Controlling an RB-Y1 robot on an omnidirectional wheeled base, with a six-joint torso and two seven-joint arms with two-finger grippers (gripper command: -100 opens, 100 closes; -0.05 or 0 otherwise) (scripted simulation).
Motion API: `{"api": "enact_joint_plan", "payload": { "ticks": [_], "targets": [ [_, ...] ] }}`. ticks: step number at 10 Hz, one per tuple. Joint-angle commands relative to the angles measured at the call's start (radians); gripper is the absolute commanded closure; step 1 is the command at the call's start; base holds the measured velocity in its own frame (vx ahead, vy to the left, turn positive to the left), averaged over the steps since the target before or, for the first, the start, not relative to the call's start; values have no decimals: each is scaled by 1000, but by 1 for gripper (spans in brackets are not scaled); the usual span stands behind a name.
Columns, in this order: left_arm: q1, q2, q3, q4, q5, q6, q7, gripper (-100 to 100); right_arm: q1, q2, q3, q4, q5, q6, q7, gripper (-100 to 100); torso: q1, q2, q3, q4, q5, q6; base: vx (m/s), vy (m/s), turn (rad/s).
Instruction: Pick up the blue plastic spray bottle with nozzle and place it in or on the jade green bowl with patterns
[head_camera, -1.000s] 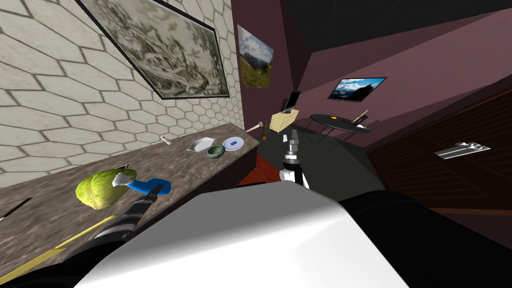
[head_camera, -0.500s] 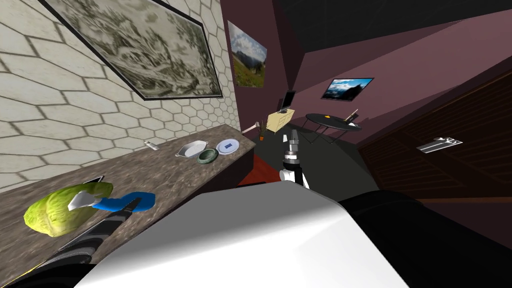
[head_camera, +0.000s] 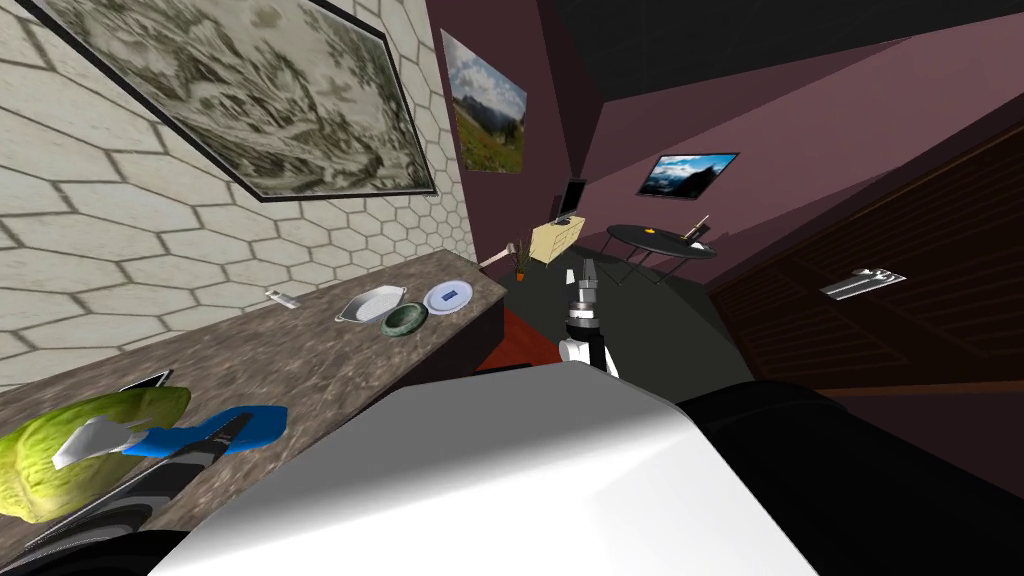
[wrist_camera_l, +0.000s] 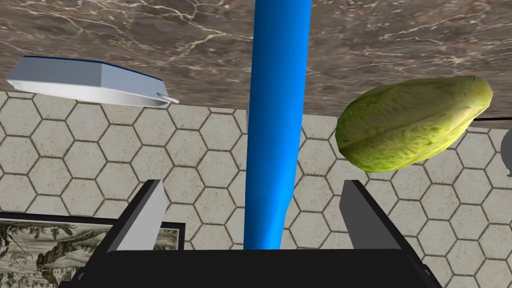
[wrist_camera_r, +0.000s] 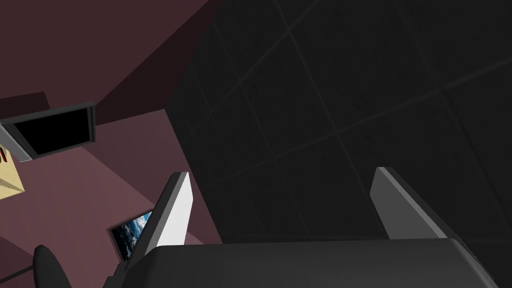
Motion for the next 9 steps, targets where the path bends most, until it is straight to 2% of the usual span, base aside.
{"api": "enact_joint_plan", "payload": {
  "ticks": [1, 3, 5, 6, 7, 9],
  "targets": [
    [-20, 3, 4, 38, 5, 9, 7, -100, 0, 0, 0, 0, 0, 0, 0, 0, 0, 0, 0, 0, 0, 0, -41, -13, -239],
    [-46, 8, 9, 88, 11, 21, 17, -100, 0, 0, 0, 0, 0, 0, 0, 0, 1, 5, 3, 1, 0, 1, -77, -13, -298],
    [-59, 10, 11, 113, 14, 27, 22, -100, 0, 0, 0, 0, 0, 0, 0, 0, 0, 6, 3, 1, 0, 0, -58, -25, -98],
    [-50, 10, 12, 100, 14, 26, 21, -100, 0, 0, 0, 0, 0, 0, 0, 0, 0, 5, 3, 1, 0, 0, -22, -7, -13],
    [-51, 10, 12, 102, 14, 26, 22, 100, 0, 0, 0, 0, 0, 0, 0, 0, 0, 4, 2, 1, 0, 0, 0, 0, 0],
    [-50, 10, 13, 102, 14, 27, 21, 100, 0, 0, 0, 0, 0, 0, 0, 0, 1, 1, 1, 1, 1, 0, 0, 0, 0]
  ]
}}
